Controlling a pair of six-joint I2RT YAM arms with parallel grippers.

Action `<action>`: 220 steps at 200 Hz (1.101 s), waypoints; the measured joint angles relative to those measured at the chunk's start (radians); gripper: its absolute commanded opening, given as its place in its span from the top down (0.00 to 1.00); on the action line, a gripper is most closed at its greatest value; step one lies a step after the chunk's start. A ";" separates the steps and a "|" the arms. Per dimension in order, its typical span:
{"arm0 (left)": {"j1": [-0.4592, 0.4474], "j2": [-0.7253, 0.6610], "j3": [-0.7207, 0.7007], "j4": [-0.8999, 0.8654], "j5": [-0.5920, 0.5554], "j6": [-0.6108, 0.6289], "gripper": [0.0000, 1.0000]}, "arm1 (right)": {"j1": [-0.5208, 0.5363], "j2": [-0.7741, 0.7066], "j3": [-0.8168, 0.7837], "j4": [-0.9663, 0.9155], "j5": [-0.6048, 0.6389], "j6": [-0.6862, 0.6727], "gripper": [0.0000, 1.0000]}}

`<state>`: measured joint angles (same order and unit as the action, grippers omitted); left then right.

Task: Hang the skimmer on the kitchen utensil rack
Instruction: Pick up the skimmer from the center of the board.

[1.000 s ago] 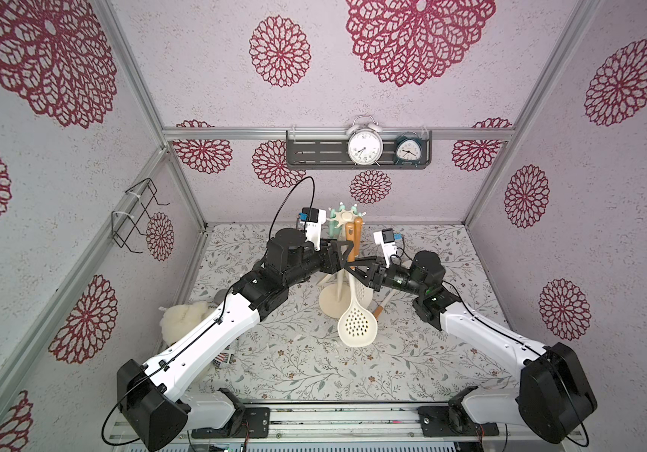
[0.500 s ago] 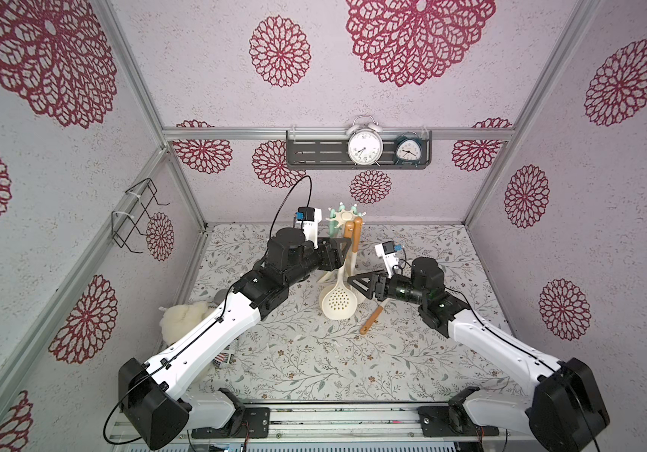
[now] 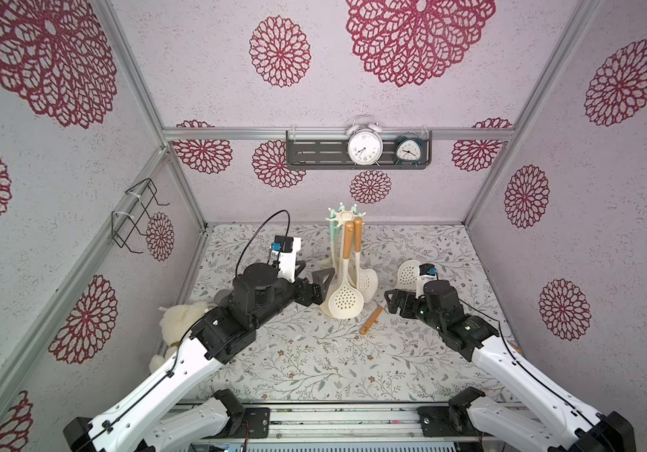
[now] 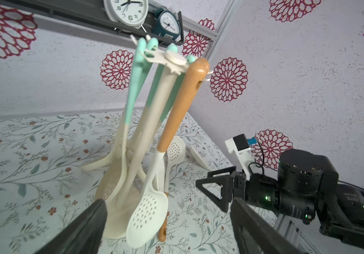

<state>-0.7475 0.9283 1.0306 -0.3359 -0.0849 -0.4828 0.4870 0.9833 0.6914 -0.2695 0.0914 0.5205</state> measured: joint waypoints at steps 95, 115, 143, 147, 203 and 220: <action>0.111 -0.119 -0.320 0.057 0.152 -0.099 0.14 | -0.276 0.312 0.199 -0.131 0.095 -0.173 0.24; 0.192 -0.116 -0.372 0.160 0.259 -0.145 0.15 | -0.303 0.412 0.259 -0.149 0.146 -0.205 0.28; 0.273 -0.105 -0.421 0.273 0.383 -0.206 0.15 | -0.325 0.556 0.352 -0.177 0.217 -0.249 0.34; 0.280 -0.104 -0.425 0.284 0.396 -0.213 0.16 | -0.328 0.573 0.364 -0.179 0.225 -0.252 0.35; 0.352 -0.115 -0.472 0.389 0.507 -0.283 0.17 | -0.346 0.823 0.539 -0.228 0.272 -0.337 0.54; 0.362 -0.124 -0.478 0.391 0.520 -0.293 0.17 | -0.347 0.869 0.562 -0.241 0.276 -0.348 0.61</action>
<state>-0.3851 0.8040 0.5522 0.0547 0.4355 -0.7753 0.1398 1.8519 1.2530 -0.5106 0.3672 0.1722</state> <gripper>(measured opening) 0.834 0.430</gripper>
